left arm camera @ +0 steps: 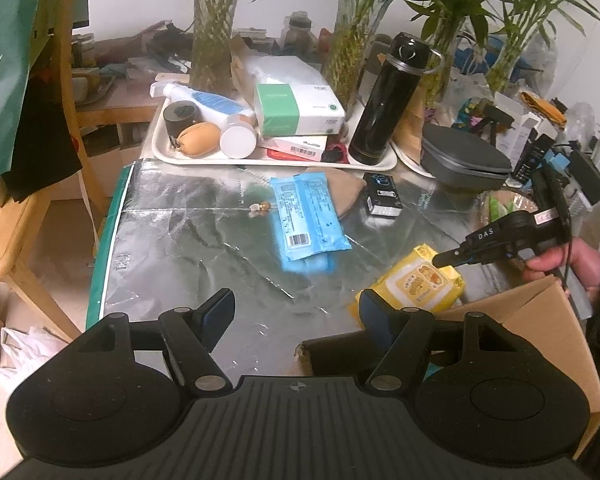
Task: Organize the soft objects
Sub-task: 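Close the right gripper on the yellow wet-wipes pack and lift it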
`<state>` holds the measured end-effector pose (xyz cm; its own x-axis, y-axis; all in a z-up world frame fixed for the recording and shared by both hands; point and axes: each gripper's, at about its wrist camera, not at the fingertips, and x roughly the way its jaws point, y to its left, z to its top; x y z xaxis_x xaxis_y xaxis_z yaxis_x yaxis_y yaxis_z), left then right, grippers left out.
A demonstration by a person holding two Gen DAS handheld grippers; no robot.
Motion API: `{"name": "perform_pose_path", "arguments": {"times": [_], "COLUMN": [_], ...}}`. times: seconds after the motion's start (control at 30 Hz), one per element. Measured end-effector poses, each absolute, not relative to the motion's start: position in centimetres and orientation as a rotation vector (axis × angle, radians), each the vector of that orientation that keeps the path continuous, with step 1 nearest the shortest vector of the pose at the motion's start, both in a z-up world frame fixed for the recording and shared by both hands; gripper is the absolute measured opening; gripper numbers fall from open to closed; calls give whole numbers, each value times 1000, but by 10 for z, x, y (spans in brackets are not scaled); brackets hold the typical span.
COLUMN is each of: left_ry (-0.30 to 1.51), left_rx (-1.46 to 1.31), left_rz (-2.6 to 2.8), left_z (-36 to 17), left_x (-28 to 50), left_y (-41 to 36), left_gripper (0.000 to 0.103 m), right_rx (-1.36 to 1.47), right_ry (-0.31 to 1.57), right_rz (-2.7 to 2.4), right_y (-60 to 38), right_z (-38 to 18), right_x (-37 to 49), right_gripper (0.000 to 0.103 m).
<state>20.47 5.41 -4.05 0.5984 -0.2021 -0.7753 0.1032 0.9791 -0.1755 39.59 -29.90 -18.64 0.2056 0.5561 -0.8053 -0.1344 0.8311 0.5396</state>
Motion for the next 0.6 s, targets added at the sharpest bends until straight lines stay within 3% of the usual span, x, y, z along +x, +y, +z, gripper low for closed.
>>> {"name": "perform_pose_path", "arguments": {"times": [0.5, 0.6], "left_ry": [895, 894], "left_rx": [-128, -135], "left_rz": [-195, -190], "left_z": [-35, -36], "left_x": [201, 202], "left_y": [54, 56], "left_gripper": [68, 68], "right_rx": [-64, -79], "right_ry": [1089, 1069], "right_rz": [529, 520], "right_y": [-270, -266], "right_z": [-158, -158], "right_x": [438, 448], "right_gripper": [3, 9]}}
